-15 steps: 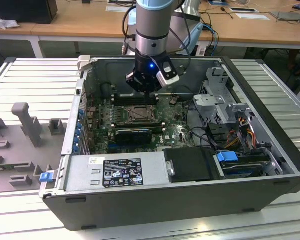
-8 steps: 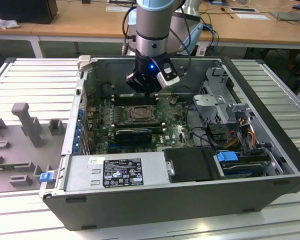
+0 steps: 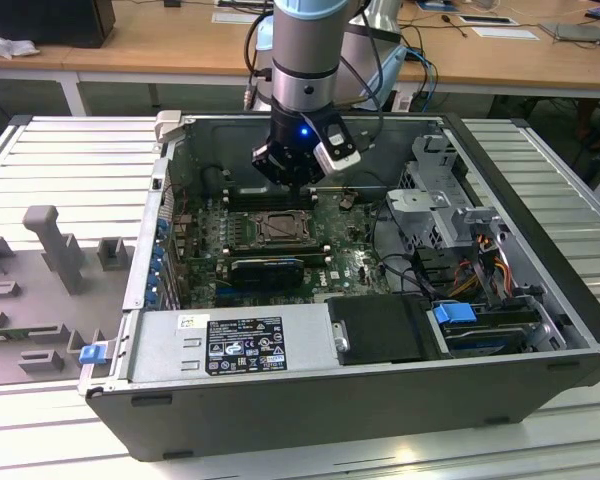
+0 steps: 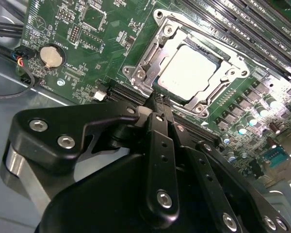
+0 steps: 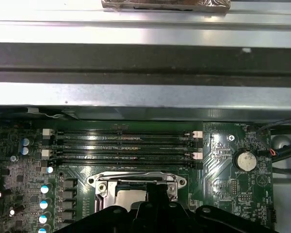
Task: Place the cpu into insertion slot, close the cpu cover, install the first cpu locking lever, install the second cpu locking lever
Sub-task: 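Install the second cpu locking lever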
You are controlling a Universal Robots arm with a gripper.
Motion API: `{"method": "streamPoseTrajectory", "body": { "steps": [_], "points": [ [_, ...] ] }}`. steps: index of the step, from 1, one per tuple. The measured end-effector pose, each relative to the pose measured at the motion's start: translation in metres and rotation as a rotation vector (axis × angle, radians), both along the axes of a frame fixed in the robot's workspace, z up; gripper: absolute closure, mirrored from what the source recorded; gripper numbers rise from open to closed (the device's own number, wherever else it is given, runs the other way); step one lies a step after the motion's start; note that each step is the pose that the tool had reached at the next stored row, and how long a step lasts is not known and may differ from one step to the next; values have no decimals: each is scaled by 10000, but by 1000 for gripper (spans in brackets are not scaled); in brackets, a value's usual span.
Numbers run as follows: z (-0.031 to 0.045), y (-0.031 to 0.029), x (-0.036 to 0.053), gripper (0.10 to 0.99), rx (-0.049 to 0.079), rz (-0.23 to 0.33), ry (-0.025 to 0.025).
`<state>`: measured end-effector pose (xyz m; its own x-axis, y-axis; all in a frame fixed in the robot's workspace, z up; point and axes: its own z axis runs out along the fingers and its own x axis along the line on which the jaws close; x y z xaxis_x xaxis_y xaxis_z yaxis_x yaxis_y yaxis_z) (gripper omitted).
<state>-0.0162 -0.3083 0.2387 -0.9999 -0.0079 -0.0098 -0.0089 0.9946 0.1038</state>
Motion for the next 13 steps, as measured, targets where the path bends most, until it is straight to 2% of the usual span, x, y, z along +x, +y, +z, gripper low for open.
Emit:
{"method": "streamPoseTrajectory", "body": {
  "steps": [6, 13],
  "points": [
    [2, -19, 0, 980, 0, 1, 0],
    [1, -152, 0, 980, 0, 1, 0]
  ]
}}
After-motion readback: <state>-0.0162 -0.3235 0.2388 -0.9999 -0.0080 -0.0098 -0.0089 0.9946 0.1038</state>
